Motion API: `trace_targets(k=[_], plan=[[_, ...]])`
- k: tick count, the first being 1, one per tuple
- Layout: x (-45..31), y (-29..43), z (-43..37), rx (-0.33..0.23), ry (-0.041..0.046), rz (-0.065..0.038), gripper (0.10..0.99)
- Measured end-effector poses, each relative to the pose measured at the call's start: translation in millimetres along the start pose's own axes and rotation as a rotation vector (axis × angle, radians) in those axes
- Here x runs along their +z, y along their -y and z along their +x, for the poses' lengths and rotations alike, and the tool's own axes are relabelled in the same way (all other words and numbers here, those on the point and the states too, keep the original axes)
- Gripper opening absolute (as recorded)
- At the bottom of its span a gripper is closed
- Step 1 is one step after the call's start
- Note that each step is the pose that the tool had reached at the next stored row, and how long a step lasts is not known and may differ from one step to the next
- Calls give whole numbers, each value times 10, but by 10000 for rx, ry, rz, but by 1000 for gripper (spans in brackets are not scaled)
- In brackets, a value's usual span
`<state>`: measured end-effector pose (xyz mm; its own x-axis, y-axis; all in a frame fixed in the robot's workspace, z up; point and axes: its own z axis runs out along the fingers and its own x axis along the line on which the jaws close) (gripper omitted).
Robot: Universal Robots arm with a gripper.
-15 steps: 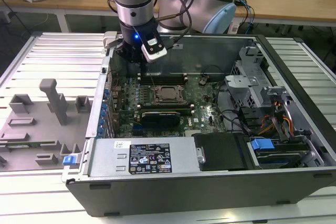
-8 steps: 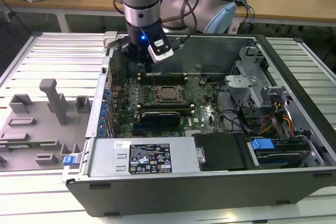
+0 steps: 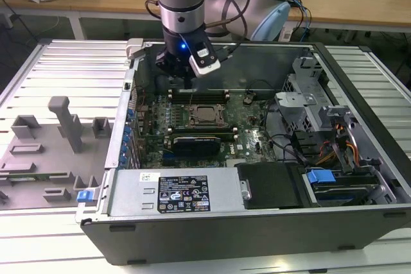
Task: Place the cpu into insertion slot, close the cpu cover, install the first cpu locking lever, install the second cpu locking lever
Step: 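Install the first cpu locking lever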
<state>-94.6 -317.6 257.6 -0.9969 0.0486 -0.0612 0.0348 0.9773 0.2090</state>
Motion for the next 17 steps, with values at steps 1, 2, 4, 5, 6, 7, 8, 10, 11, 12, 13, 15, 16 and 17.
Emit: trace_targets(k=[1, 2, 4, 5, 6, 7, 8, 10, 11, 12, 13, 15, 16, 17], plan=[[1, -1, -17, -1, -1, 0, 106], [2, -1, -29, -1, -1, 0, 106], [5, -2, -58, 1, -2, 0, 106], [6, -2, -75, 1, -2, 0, 106], [7, -3, -84, 1, -2, 1, 106], [8, -3, -96, 1, -2, 1, 106], [9, -4, -108, 1, -1, -1, 106], [15, -5, -171, 0, -2, 0, 106], [21, -7, -220, 1, -3, 1, 106], [23, -7, -234, 0, -3, 0, 106], [24, -7, -242, 0, -3, 0, 106], [24, -7, -248, 1, -2, 0, 106], [25, -7, -249, 2, -2, 0, 106], [26, -7, -250, 1, 1, -2, 106]])
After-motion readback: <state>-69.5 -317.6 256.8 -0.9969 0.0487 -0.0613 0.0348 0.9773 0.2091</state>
